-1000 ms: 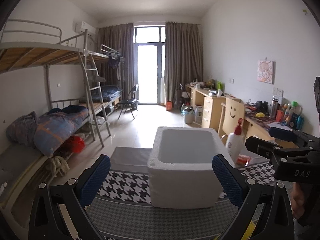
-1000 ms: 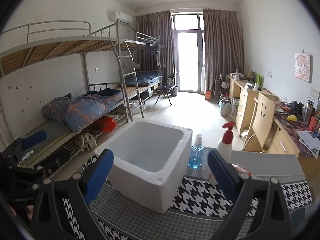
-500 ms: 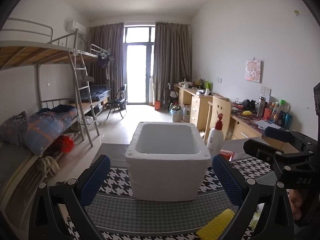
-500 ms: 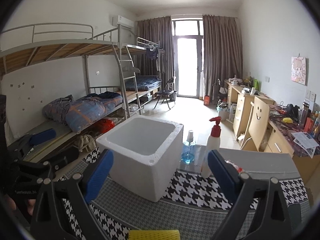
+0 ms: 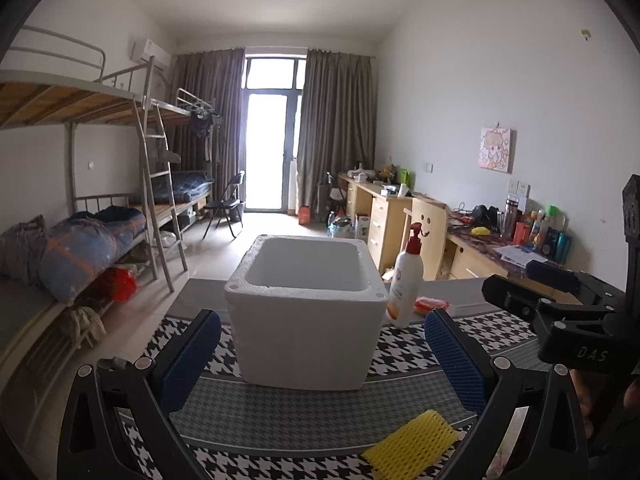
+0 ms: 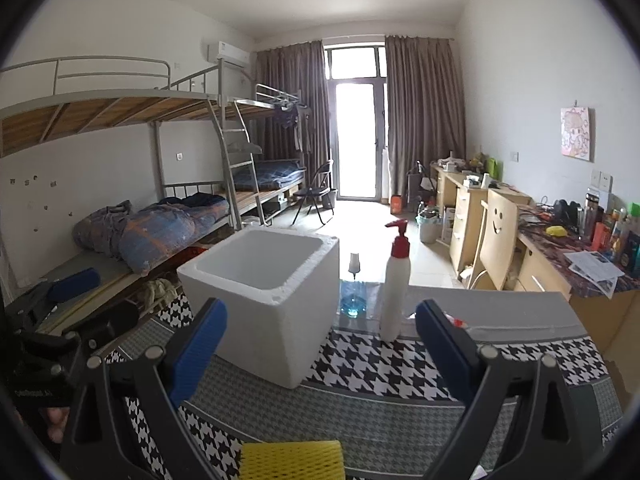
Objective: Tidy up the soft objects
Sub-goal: 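Move both tools back toward the yellow mesh sleeve and white tissue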
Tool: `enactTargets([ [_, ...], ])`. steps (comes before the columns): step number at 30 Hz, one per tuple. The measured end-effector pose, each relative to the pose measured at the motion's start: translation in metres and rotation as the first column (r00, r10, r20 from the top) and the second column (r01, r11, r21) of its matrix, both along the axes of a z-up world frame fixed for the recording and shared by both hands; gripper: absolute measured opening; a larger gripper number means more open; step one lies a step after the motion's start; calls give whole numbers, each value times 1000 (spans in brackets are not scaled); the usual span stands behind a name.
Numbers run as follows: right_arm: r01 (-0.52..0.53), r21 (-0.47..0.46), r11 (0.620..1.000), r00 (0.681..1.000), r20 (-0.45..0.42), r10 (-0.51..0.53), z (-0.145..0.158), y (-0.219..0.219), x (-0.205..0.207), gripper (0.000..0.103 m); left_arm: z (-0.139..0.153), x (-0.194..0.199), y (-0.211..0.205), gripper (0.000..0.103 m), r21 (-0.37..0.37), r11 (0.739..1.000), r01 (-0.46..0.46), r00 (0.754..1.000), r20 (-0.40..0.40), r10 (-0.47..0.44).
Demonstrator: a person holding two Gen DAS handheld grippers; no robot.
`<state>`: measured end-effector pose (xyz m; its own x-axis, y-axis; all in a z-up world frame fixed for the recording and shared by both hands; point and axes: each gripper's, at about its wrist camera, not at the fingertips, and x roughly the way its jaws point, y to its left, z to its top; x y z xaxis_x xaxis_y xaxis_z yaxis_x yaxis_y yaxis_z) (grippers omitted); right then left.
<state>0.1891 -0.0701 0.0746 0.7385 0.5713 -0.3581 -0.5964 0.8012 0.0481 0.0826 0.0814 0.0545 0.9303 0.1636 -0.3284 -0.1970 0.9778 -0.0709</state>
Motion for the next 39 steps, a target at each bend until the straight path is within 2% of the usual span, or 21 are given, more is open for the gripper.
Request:
enactTargets([
  [6, 16, 22, 1000, 1000, 5, -16, -3, -13, -5, 97, -5, 0, -6, 102, 5, 1000, -2, 1000, 0, 2],
  [22, 27, 21, 999, 1000, 2, -27, -13, -32, -19, 97, -22, 2, -19, 102, -9, 998, 61, 997, -35, -62],
  [39, 98, 4, 995, 995, 10, -98, -29, -56, -35, 97, -39, 3, -30, 102, -32, 993, 111, 992, -50, -112],
])
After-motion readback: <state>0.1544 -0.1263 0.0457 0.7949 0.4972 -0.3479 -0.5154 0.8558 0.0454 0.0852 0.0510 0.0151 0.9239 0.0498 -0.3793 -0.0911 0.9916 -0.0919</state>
